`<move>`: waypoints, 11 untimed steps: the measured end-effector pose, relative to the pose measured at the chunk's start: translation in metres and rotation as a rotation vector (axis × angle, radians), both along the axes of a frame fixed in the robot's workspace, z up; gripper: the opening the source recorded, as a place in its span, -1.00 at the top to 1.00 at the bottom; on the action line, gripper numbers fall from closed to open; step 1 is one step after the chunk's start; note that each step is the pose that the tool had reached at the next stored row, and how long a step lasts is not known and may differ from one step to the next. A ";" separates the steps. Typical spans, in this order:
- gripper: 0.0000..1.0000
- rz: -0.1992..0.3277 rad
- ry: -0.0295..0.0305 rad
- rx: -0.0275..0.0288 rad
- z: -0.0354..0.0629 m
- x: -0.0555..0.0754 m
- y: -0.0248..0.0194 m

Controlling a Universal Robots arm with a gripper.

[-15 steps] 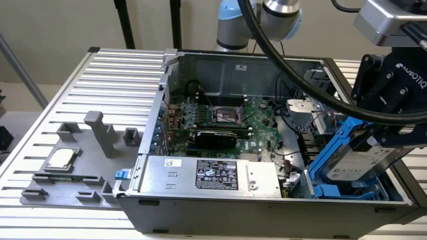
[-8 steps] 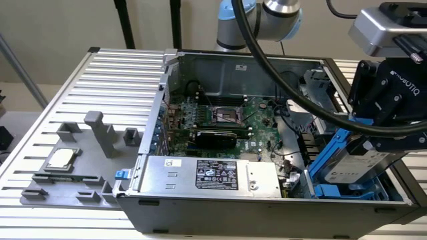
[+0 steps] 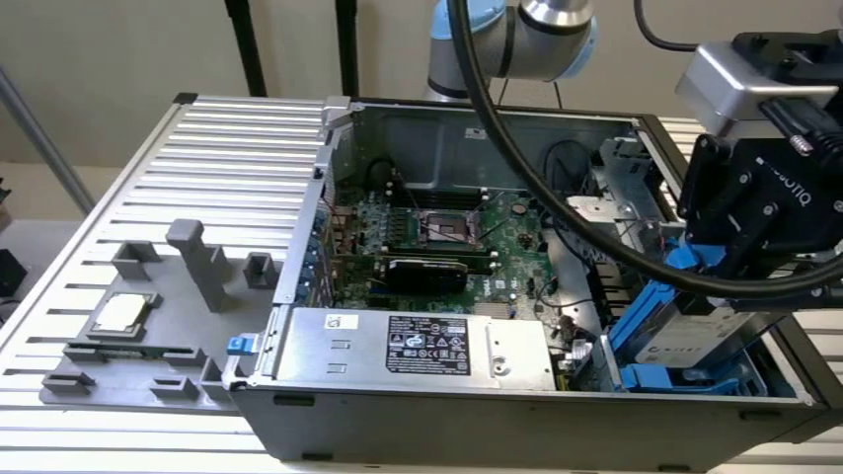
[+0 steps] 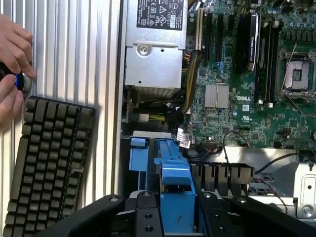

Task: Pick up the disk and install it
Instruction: 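Insert the disk into the insertion slot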

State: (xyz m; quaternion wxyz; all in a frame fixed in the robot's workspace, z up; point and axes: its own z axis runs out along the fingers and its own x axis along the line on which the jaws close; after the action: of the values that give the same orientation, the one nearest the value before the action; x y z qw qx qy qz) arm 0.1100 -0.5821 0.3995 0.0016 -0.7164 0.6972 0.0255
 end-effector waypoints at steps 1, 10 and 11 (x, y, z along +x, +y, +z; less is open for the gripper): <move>1.00 0.002 0.0000 0.0001 -0.0014 0.000 0.0000; 1.00 0.014 0.0005 0.0016 -0.0132 -0.003 0.0000; 1.00 0.015 0.0004 0.0020 -0.0148 -0.003 0.0000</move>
State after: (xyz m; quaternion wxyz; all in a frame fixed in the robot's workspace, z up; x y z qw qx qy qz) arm 0.1070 -0.5822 0.3847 0.0019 -0.7216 0.6918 0.0263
